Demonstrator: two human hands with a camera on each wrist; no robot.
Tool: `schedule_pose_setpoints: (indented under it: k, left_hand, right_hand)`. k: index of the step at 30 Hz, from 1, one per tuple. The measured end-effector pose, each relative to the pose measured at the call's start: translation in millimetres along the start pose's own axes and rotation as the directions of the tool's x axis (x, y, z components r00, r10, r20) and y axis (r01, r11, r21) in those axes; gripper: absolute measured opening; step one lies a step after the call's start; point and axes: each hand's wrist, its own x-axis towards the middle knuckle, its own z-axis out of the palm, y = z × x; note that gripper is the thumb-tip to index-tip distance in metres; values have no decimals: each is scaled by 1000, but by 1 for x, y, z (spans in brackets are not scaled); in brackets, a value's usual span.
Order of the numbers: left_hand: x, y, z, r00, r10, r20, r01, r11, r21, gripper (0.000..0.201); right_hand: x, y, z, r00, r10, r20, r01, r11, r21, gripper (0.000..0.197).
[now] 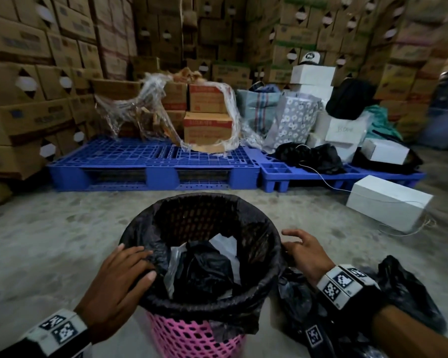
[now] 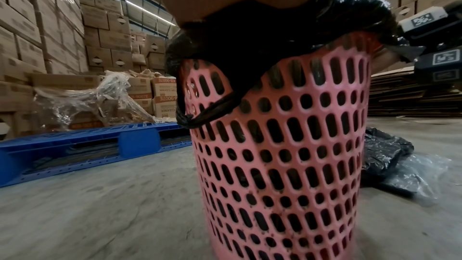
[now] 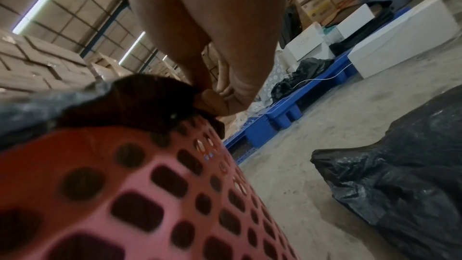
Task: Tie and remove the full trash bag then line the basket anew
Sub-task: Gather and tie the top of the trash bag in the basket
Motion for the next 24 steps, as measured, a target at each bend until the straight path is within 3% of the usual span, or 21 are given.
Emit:
schedule_pose_setpoints:
  k: [6, 11, 14, 17, 20, 24]
  left_hand:
    - [1, 2, -3, 999, 35, -36, -35, 999, 15, 52]
    - [2, -1, -3, 998, 50, -29, -49, 998, 37, 51]
    - [3, -1, -2, 998, 53, -35, -52, 998, 40, 50]
    - [1, -1, -1, 998, 55, -35, -54, 998, 35, 49]
    - [2, -1, 0, 998, 46, -41, -45, 999, 26, 49]
    - [2, -1, 0, 999, 32, -28, -31, 999, 19, 48]
  right_hand:
    - [7, -24, -9, 993, -117, -26, 114, 988, -99, 23]
    - [13, -9, 1, 996, 44, 81, -21, 963, -269, 26]
    - [10, -4, 4, 986, 131, 105, -116, 983, -141, 28]
    - [10, -6, -1, 987, 131, 92, -129, 991, -34, 37]
    - [11, -11, -4, 996, 71, 46, -66, 993, -93, 39]
    - [12, -33, -12, 986, -164, -9, 161, 976, -148, 34]
